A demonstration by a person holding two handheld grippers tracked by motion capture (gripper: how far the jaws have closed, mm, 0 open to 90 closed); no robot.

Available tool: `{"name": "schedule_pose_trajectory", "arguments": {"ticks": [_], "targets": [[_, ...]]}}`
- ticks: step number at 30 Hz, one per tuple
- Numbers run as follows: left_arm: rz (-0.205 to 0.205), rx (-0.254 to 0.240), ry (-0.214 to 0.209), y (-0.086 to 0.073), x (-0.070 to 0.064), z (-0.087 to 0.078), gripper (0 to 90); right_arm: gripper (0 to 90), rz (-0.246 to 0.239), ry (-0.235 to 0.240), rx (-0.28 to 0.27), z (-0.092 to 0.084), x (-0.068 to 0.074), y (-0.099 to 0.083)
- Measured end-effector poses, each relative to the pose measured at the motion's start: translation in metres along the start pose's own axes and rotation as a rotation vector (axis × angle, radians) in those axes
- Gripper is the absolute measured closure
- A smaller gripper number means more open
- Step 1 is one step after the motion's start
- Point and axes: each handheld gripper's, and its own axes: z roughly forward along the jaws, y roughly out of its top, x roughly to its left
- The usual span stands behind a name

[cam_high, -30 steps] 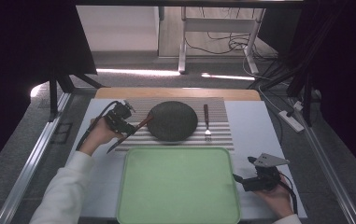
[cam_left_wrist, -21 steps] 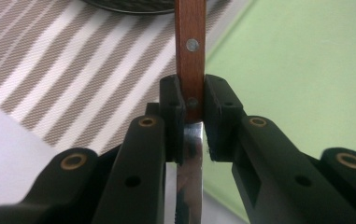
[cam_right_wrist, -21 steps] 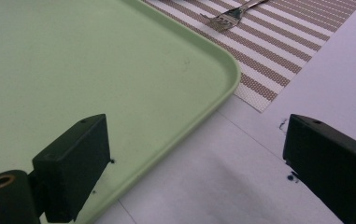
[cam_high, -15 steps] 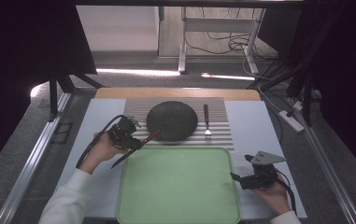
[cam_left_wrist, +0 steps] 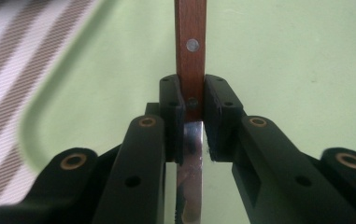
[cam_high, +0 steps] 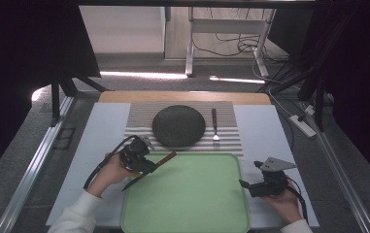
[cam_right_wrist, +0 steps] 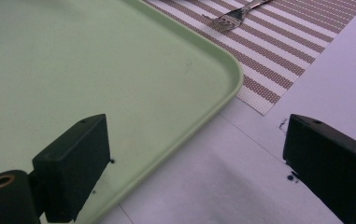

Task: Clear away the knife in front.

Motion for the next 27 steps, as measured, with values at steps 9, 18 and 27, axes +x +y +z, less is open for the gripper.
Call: {"name": "schedule_pose_trajectory", "arguments": {"ticks": [9, 18, 27], "targets": [[0.035, 0.020, -0.045, 0.000, -0.020, 0.022, 77.6, 7.5, 0.002, 0.002, -0.001, 0.000, 0.000, 0.000], [0.045, 0.035, -0.074, -0.002, -0.027, 0.036, 77.4, 7.5, 0.002, 0.001, 0.000, 0.000, 0.000, 0.000], [0.071, -0.114, -0.046, 0.003, -0.033, 0.025, 61.4, 7.5, 0.001, 0.000, -0.002, 0.000, 0.000, 0.000]]}}
